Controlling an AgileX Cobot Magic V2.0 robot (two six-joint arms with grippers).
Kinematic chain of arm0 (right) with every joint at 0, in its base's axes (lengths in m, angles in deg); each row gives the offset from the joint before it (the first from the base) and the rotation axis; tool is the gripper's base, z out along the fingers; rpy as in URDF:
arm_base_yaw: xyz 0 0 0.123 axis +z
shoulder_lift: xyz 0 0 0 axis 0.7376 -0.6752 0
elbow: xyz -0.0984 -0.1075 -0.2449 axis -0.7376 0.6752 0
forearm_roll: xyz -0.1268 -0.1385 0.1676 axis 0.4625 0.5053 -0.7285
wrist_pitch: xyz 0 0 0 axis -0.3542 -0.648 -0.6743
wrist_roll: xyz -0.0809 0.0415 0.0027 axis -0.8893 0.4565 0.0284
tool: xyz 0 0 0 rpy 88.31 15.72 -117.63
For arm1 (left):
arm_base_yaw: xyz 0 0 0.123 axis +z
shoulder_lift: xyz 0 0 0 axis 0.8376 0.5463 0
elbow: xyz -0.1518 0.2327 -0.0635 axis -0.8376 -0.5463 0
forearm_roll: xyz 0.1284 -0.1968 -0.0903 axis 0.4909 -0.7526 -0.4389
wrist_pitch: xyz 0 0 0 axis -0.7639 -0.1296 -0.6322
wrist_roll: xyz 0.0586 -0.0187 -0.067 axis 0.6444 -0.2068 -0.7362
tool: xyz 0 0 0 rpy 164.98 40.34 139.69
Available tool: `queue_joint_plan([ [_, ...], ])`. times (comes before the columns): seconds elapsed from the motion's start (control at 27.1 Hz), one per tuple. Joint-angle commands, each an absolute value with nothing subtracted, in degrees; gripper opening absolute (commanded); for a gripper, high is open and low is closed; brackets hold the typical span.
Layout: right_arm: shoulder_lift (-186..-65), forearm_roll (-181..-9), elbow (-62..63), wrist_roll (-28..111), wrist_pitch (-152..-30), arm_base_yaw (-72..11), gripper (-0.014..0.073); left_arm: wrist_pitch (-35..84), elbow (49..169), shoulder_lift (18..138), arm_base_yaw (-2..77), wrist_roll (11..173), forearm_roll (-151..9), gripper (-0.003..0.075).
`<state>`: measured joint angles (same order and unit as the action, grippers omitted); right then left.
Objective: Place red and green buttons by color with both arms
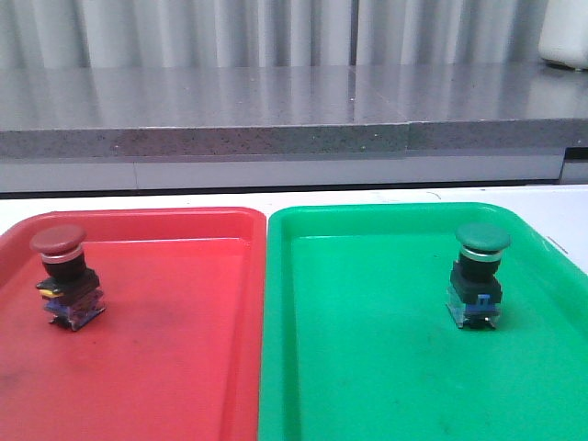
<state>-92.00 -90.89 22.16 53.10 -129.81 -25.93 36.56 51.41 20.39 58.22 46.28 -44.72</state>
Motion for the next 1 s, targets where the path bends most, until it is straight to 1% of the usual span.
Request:
queue_joint_plan([
  [0.0,-92.34,-91.03,20.79,52.68,-126.08,-26.08,-0.0108,41.44,50.04,19.41,58.19,45.75,-44.72,-0.0020],
  [0.22,-92.34,-91.03,20.79,52.68,-126.08,-26.08,-0.0108,41.44,50.04,19.41,56.64,45.75,-44.72,-0.0020],
  [0.63,-92.34,-91.03,20.79,52.68,-126.08,-26.08,-0.0108,41.44,50.04,19.41,56.64,45.75,-44.72,-0.0020],
  [0.74,-90.13,-90.03,22.00,52.68,-125.19,-26.68,-0.0108,41.44,50.04,19.41,56.64,45.75,-44.72,-0.0020],
  [0.85,-85.62,-89.71,27.15,52.68,-115.74,-30.44,-0.0108,41.44,50.04,19.41,56.64,45.75,-44.72,-0.0020],
  [0.96,-79.78,-89.49,35.27,52.68,-105.31,-36.72,-0.0108,41.44,50.04,19.41,56.64,45.75,-44.72,-0.0020],
])
